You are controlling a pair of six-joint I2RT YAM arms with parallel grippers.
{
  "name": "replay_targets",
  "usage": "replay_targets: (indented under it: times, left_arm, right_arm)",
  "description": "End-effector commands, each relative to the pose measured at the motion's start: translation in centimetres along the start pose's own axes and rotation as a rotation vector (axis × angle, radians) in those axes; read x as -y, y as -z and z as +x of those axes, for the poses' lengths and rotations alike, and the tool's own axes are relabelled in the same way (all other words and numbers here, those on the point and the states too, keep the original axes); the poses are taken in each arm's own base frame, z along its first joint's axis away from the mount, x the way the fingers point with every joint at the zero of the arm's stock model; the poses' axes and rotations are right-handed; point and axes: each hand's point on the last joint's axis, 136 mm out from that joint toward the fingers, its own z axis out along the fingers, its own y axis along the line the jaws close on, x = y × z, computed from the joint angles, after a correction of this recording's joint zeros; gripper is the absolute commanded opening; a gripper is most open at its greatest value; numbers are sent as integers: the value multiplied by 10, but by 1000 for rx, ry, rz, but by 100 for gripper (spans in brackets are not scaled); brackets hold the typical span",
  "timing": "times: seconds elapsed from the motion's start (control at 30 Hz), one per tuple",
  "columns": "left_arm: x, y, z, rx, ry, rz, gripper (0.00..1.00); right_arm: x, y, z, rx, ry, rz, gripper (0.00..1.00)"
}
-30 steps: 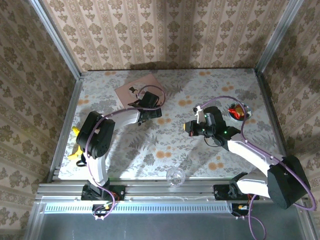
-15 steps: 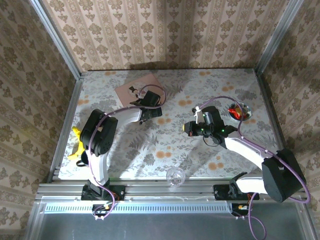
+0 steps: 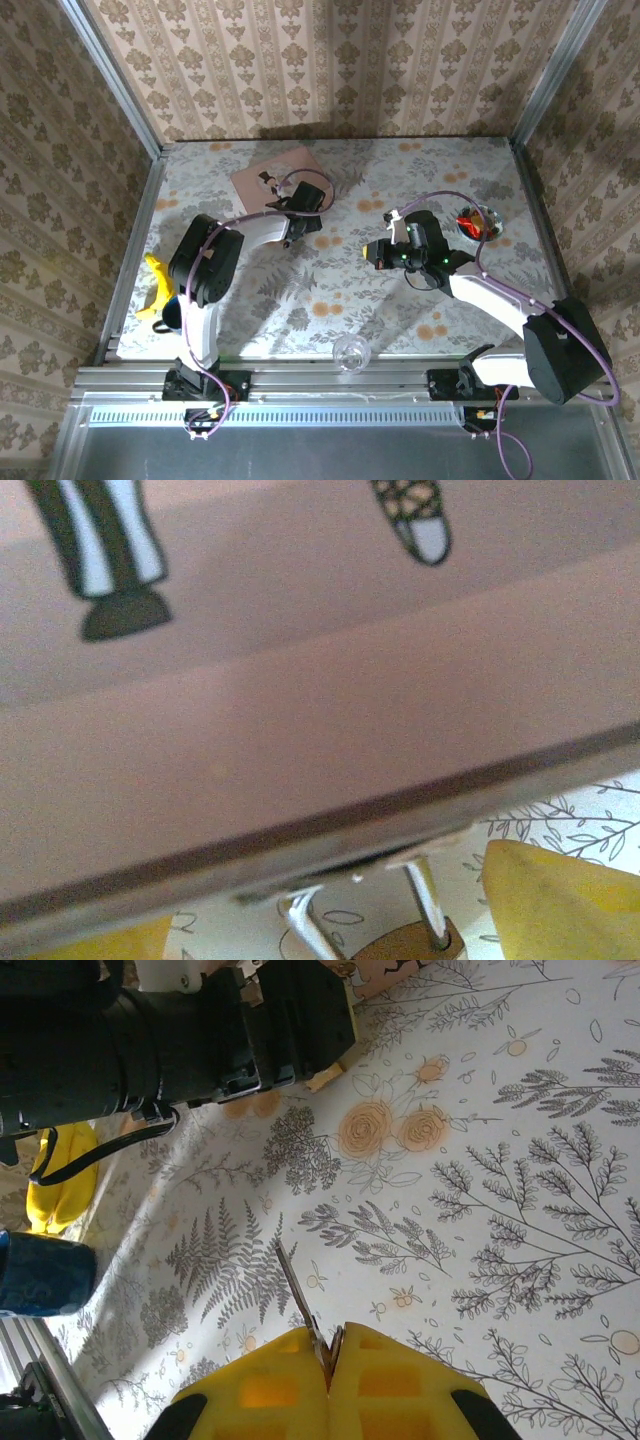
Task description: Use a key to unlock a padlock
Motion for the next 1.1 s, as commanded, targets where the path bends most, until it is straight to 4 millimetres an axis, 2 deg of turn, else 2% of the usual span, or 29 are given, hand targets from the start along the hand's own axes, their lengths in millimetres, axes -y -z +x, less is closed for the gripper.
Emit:
replay_targets:
  times: [0.0,0.1,0.27,0.37,0.53,0.63,0.8,0.9,1.07]
  left_arm:
    - [5,-5,-14,44,22,-4,76]
    - [2,-9,-11,38,28,-15,74]
    - [-2,-14,-5,38,30,-28,64]
    - [0,-18,-2,33,24,-22,62]
    - [3,-21,2,24,17,-8,51]
    - [5,-23,4,18,8,-5,42]
    - [9,-20,8,2,-8,13,14]
    - [13,-16,13,-14,-28,25,2]
    - [17,-4,23,-40,-7,92,0]
  right_arm:
    - [-3,-4,-2,-1,-13,-33,0]
    - [-4,-6,-3,-1,-16,-41,0]
    - [-6,-7,-5,-1,-15,-50,0]
    - [-6,-7,-5,-3,-15,-50,0]
    - [-7,-8,-6,-3,-18,-54,0]
    - [-7,-8,-6,-3,-18,-55,0]
    - [-6,-7,-6,-2,-20,-53,0]
    - [-4,-7,-5,-6,-21,-44,0]
    - [6,-8,4,-29,-25,-5,0]
